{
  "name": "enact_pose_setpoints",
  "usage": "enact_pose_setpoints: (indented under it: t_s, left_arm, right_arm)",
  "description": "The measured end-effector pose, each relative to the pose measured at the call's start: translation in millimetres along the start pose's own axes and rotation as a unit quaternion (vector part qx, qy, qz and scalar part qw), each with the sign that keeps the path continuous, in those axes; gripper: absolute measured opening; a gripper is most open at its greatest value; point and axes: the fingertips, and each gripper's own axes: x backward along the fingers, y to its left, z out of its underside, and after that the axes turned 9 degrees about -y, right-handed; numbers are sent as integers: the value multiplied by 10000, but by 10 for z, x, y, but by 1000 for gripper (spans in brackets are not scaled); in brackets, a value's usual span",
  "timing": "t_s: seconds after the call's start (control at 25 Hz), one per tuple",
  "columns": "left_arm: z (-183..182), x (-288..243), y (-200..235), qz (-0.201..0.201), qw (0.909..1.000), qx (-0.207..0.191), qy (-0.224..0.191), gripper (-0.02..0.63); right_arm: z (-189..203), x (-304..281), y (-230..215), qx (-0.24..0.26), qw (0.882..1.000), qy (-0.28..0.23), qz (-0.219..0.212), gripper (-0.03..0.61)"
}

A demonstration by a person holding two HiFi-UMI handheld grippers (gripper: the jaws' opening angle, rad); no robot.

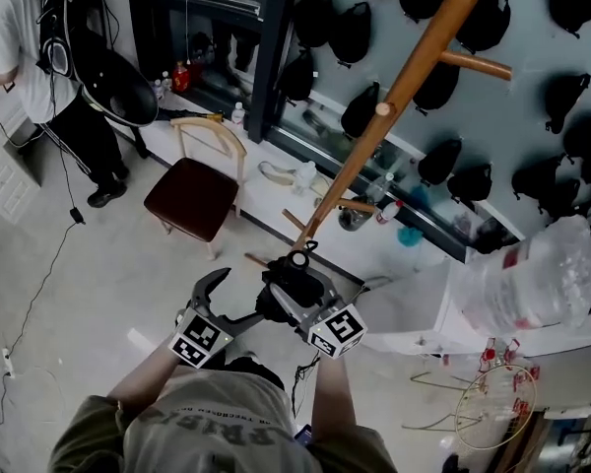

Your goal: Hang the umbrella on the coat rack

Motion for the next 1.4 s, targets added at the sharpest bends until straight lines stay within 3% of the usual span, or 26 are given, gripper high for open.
enact_pose_setpoints:
  t_s: [0.6, 1.4]
  left_arm:
    - [600, -393, 254, 72, 9997, -224, -109, 462]
    - [622, -522, 349, 127, 9992, -322, -215, 462]
  right_arm:
    - [647, -84, -473, 286, 9993, -179, 166, 202]
    - [1102, 1, -594, -195, 9990, -1, 406, 202]
